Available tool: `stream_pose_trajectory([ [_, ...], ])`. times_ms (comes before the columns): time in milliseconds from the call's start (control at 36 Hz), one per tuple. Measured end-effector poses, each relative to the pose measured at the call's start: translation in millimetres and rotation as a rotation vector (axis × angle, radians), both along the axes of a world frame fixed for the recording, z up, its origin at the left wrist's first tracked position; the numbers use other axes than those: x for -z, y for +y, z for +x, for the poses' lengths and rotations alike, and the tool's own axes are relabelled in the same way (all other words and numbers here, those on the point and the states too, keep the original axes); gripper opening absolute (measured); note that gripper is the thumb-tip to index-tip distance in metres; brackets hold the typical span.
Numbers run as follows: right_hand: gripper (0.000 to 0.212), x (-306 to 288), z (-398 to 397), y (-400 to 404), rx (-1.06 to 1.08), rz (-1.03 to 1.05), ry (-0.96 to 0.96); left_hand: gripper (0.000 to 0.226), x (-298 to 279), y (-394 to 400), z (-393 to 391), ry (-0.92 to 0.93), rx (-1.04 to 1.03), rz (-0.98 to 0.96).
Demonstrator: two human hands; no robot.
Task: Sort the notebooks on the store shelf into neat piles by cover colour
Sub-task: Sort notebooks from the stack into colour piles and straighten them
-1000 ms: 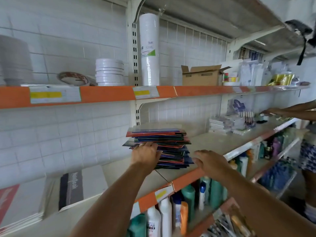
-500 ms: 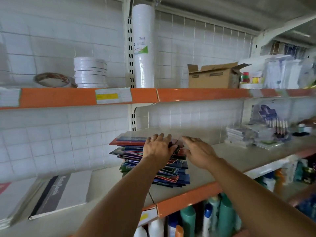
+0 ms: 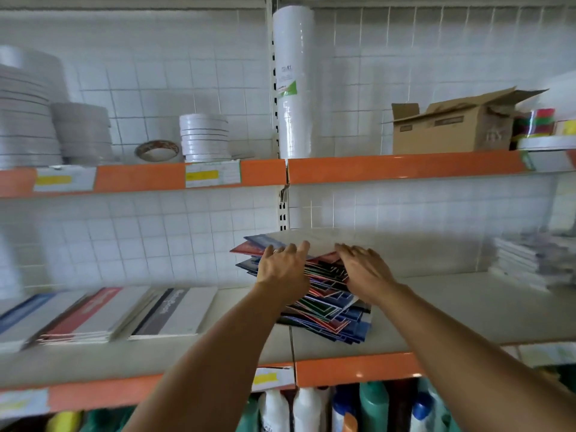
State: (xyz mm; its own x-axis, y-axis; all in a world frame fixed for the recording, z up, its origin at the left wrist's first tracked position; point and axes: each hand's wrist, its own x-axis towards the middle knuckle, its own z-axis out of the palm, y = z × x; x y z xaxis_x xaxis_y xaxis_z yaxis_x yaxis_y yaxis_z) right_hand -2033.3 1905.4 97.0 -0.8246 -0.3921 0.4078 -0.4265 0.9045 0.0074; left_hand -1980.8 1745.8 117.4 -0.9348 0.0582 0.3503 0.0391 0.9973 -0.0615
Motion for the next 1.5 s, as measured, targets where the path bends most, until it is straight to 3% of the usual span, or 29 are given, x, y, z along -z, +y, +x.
stream_pose_trajectory([
  [111,0.078,0.4,-0.5,-3.3,0.004,-0.006,0.031,0.072,-1.9,-1.4,-2.6,0.026,-0.080,-0.094],
  [222,0.074,1.3,-2.1,-4.7,0.032,-0.005,0.052,0.048,-3.5,-2.7,-7.5,0.051,-0.137,-0.154],
  [389,0.066,1.4,-5.8,-6.9,0.019,0.014,0.117,0.031,1.2,-2.9,-15.4,0.092,-0.094,-0.076],
  [556,0.058,2.4,-7.2,-1.8,-0.008,0.059,0.202,0.038,-0.4,-3.4,-16.8,0.087,-0.103,-0.116],
  [722,0.041,1.4,-2.4,4.9,-0.060,-0.039,0.171,0.044,-5.1,-7.4,-14.7,0.084,-0.093,-0.144],
  [861,0.049,-8.5,10.4,9.9,-0.092,-0.044,0.045,0.036,-4.8,-14.0,-8.0,0.094,-0.117,-0.149],
  [1000,0.068,-12.8,17.3,15.8,-0.137,0.111,0.093,0.034,-2.8,-23.0,6.3,0.122,-0.151,-0.041],
  [1111,0.069,-16.0,23.6,17.8,-0.144,0.156,0.112,0.042,-1.0,-31.3,24.7,0.134,-0.157,0.023],
  [1306,0.091,-23.3,45.7,11.5,-0.167,0.138,0.097,0.055,2.5,-48.9,62.9,0.180,-0.210,0.023],
  [1500,0.092,-27.7,63.9,-15.2,-0.184,0.206,0.159,0.055,16.1,-82.7,106.6,0.172,-0.304,0.011],
])
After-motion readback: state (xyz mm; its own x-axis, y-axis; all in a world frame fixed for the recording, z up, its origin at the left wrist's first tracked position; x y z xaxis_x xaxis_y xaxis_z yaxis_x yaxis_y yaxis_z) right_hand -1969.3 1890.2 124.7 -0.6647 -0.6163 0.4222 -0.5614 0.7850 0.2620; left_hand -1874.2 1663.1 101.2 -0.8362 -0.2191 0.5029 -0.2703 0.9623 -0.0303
